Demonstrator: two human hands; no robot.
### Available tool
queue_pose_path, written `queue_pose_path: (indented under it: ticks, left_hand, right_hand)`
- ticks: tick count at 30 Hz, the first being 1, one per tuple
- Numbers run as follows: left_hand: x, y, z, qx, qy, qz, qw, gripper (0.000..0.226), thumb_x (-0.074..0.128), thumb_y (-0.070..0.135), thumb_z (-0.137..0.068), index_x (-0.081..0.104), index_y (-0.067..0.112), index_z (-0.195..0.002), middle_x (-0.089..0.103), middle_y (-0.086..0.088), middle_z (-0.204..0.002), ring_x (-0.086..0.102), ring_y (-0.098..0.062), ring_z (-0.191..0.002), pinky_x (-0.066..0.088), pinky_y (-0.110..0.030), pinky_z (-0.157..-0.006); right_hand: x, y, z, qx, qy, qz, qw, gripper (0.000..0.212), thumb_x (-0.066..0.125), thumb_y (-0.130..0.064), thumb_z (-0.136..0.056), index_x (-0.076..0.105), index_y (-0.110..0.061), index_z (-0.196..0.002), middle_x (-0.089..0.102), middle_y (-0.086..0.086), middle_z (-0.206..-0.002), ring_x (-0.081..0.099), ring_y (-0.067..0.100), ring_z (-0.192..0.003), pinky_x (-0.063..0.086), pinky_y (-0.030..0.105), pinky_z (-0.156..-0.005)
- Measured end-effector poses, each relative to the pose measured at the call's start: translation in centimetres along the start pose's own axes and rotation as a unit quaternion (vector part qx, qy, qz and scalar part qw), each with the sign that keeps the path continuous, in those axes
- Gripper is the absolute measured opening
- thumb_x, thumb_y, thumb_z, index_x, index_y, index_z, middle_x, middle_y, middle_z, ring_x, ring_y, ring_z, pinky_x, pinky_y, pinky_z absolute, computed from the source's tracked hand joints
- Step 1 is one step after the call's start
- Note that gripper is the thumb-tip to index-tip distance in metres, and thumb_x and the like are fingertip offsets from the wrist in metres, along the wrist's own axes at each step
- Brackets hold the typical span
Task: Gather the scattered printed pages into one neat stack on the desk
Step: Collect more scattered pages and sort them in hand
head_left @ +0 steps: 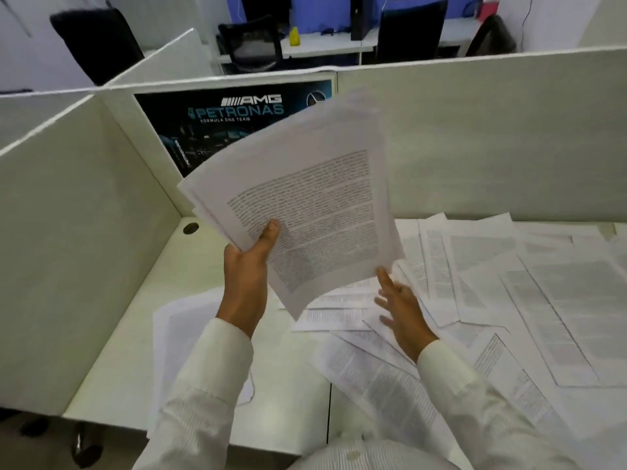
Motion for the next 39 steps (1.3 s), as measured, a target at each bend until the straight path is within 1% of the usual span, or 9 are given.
queue_pose_path:
  ticks: [3, 9, 16, 21, 26, 28, 31, 34, 39]
  left_hand:
    - [2.3, 0.7, -0.3, 0.009, 0.006, 0.066, 0.998, 0.027, 0.073, 0.021, -0.085, 0.067, 0.019, -0.111, 0.074, 0.005, -0.102, 0.070, -0.017, -0.098, 0.059, -0.031, -0.081]
    - [5.5, -1.7, -0.5, -0.030, 0.016, -0.011, 0.999, 0.016, 0.072, 0.024, -0.087, 0.067, 0.027, -0.102, 0.073, 0.007, -0.094, 0.068, -0.022, -0.098, 0.054, -0.030, -0.074]
    - [5.6, -3.8, -0.1, -0.041, 0.010, -0.037, 0.998, 0.026, 0.069, 0.033, -0.088, 0.066, 0.027, -0.114, 0.074, 0.009, -0.101, 0.070, -0.015, -0.097, 0.058, -0.035, -0.082]
    - [4.4, -8.7, 0.9, -0.127, 0.008, -0.125, 0.984, 0.014, 0.067, 0.027, -0.093, 0.067, 0.032, -0.106, 0.074, 0.006, -0.106, 0.069, -0.017, -0.101, 0.055, -0.045, -0.094]
    - [1.6, -9.3, 0.6, -0.133, 0.007, -0.130, 0.983, 0.015, 0.063, 0.019, -0.095, 0.066, 0.027, -0.108, 0.072, 0.012, -0.101, 0.069, -0.006, -0.092, 0.054, -0.022, -0.078]
    - [-0.1, -9.0, 0.2, -0.141, -0.008, -0.136, 0.981, 0.020, 0.063, 0.018, -0.095, 0.065, 0.021, -0.114, 0.072, 0.011, -0.102, 0.069, -0.005, -0.091, 0.053, -0.020, -0.076]
    - [-3.1, -9.0, 0.0, -0.173, -0.039, -0.152, 0.972, 0.026, 0.066, 0.020, -0.093, 0.067, 0.018, -0.118, 0.074, 0.003, -0.109, 0.070, -0.017, -0.100, 0.054, -0.031, -0.088]
    - [-6.1, -9.6, 0.6, -0.219, -0.061, -0.138, 0.964, 0.028, 0.068, 0.020, -0.091, 0.067, 0.016, -0.118, 0.075, 0.000, -0.109, 0.071, -0.023, -0.101, 0.056, -0.037, -0.089]
    - [-9.0, -10.4, 2.5, -0.288, -0.091, -0.103, 0.948, 0.034, 0.066, 0.025, -0.091, 0.064, 0.014, -0.123, 0.073, -0.007, -0.115, 0.071, -0.029, -0.104, 0.054, -0.046, -0.094]
  right_hand:
    - [1.1, -0.3, -0.8, 0.059, -0.088, -0.117, 0.987, 0.116, 0.059, -0.089, -0.055, 0.037, -0.021, -0.147, 0.052, 0.004, -0.140, 0.051, 0.024, -0.130, 0.037, 0.053, -0.112]
    - [2.0, -4.1, -2.1, 0.023, -0.123, -0.263, 0.957, 0.066, 0.050, -0.070, -0.086, 0.056, -0.026, -0.134, 0.070, 0.005, -0.123, 0.062, 0.026, -0.120, 0.046, 0.051, -0.106]
    - [0.8, -0.5, -2.8, 0.107, -0.113, -0.273, 0.949, 0.074, 0.051, -0.075, -0.081, 0.055, -0.016, -0.127, 0.067, 0.010, -0.124, 0.062, 0.028, -0.119, 0.041, 0.053, -0.109]
    - [0.9, 1.2, -3.5, 0.142, -0.110, -0.239, 0.954, 0.075, 0.059, -0.072, -0.078, 0.054, -0.017, -0.129, 0.066, 0.009, -0.126, 0.063, 0.027, -0.117, 0.048, 0.049, -0.102]
    - [0.6, 2.4, -3.7, 0.138, -0.049, -0.214, 0.966, 0.063, 0.085, -0.039, -0.072, 0.063, -0.008, -0.123, 0.070, 0.011, -0.109, 0.068, 0.026, -0.097, 0.060, 0.038, -0.074]
    - [0.2, 2.4, -3.9, 0.098, -0.021, -0.133, 0.986, 0.079, 0.091, -0.036, -0.065, 0.055, -0.009, -0.131, 0.067, 0.007, -0.117, 0.068, 0.024, -0.100, 0.058, 0.038, -0.081]
    - [-0.1, 1.2, -3.3, 0.031, 0.001, 0.028, 0.999, 0.076, 0.086, -0.029, -0.075, 0.042, -0.020, -0.136, 0.057, 0.001, -0.125, 0.060, 0.016, -0.107, 0.050, 0.033, -0.090]
    - [1.2, -0.3, -1.7, -0.018, -0.086, 0.097, 0.991, 0.063, 0.082, -0.029, -0.080, 0.050, -0.020, -0.134, 0.064, -0.004, -0.118, 0.064, 0.009, -0.104, 0.051, 0.022, -0.086]
    - [5.2, -0.1, 1.5, -0.025, -0.190, 0.086, 0.978, 0.031, 0.068, -0.031, -0.091, 0.064, -0.027, -0.121, 0.072, -0.010, -0.118, 0.068, 0.008, -0.108, 0.053, 0.025, -0.092]
Point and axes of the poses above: each hand's wrist, its own z-axis away from the middle knuckle, its own x-axis out of the palm, y = z × x, the point moved 4 cm from there along -z, towards the middle knuckle
